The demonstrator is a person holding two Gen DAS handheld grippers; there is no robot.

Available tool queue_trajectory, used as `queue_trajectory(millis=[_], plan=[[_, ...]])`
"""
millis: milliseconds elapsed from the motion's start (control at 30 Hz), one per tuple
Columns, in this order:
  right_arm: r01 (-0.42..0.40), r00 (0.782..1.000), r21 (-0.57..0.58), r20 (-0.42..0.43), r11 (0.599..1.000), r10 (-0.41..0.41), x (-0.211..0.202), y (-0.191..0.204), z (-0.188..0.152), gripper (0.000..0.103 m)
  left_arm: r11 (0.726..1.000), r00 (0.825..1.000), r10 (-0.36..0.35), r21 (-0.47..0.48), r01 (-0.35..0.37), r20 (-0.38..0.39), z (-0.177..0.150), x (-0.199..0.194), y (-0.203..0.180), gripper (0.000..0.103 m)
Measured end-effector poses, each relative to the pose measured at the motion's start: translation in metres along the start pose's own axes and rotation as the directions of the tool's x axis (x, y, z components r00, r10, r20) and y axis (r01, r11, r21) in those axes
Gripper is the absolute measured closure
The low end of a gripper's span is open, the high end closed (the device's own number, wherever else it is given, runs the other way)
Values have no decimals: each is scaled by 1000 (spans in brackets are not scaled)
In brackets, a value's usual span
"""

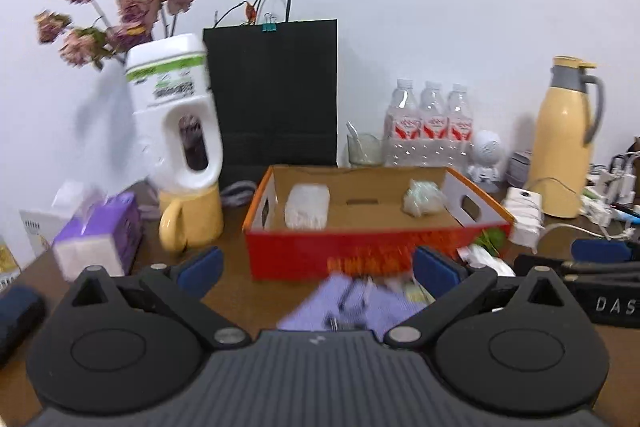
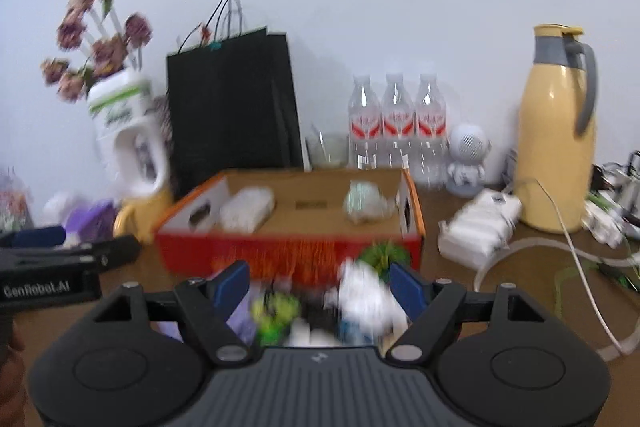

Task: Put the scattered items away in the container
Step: 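Withdraw both tools from the box back toward the desk items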

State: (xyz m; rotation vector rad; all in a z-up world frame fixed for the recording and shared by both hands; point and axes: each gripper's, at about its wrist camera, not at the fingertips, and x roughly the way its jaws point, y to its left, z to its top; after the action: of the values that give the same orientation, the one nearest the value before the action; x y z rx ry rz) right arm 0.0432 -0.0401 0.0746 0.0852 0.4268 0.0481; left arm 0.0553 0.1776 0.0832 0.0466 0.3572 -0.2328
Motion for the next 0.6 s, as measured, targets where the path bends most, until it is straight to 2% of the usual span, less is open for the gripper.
queue_trajectory(millis=[100, 200, 300, 467, 600], plan=[[-11, 1000, 12, -15, 1000, 11, -29, 4, -25, 26, 999, 999, -35, -8, 35, 2, -27, -36, -2, 0], [-32, 999, 24, -41, 999, 33, -54, 7, -44, 26, 999, 1000, -27, 23, 27, -3, -47, -65, -5, 0], [-4, 1000, -19, -20, 1000, 4, -84, 11, -62, 22, 997, 1000, -9, 72, 8, 22, -62, -89, 1, 0], [4, 999, -20, -40, 1000, -5, -109, 14, -91, 22, 998, 1000, -12, 62, 13, -18, -72, -100, 18, 0], [2, 999, -3, -36, 1000, -2, -111, 14, -95, 23, 998, 999, -39, 57, 40, -26, -71, -95, 18, 0]])
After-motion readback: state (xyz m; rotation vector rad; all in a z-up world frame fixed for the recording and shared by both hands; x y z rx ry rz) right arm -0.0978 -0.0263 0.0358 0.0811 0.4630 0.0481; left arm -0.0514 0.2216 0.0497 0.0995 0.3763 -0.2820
